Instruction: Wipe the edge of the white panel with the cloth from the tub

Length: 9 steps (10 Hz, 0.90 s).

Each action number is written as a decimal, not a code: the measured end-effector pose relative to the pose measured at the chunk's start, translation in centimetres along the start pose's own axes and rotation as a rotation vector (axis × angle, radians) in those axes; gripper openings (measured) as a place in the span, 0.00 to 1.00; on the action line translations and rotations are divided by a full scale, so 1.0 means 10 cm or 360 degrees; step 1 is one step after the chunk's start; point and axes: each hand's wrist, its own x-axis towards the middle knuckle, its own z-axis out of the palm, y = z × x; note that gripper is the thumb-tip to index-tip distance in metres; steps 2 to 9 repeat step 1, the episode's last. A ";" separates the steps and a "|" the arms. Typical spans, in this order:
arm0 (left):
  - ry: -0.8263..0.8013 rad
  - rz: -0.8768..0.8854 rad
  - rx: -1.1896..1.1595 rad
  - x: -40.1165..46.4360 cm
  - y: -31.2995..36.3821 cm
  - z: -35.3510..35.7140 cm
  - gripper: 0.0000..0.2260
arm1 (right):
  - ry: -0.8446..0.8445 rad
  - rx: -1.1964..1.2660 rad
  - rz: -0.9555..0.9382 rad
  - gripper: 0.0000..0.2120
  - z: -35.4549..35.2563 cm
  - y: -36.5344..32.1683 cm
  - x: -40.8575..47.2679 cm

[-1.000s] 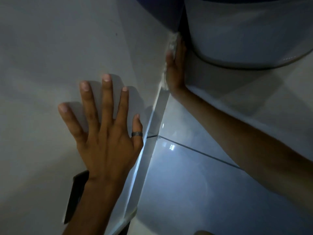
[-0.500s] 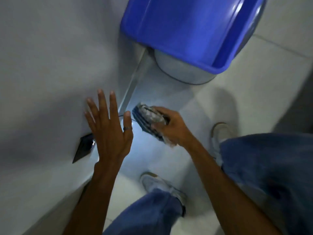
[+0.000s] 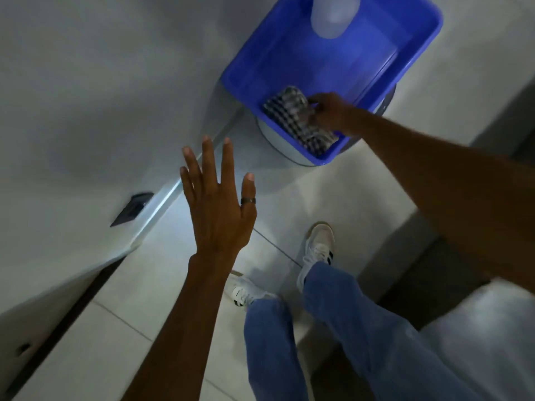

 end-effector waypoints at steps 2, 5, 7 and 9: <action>0.0092 -0.0034 0.0099 -0.20 0.01 -0.31 0.32 | 0.0222 -0.0298 -0.0045 0.21 -0.08 -0.16 -0.17; 0.0092 -0.0034 0.0099 -0.20 0.01 -0.31 0.32 | 0.0222 -0.0298 -0.0045 0.21 -0.08 -0.16 -0.17; 0.0092 -0.0034 0.0099 -0.20 0.01 -0.31 0.32 | 0.0222 -0.0298 -0.0045 0.21 -0.08 -0.16 -0.17; 0.0092 -0.0034 0.0099 -0.20 0.01 -0.31 0.32 | 0.0222 -0.0298 -0.0045 0.21 -0.08 -0.16 -0.17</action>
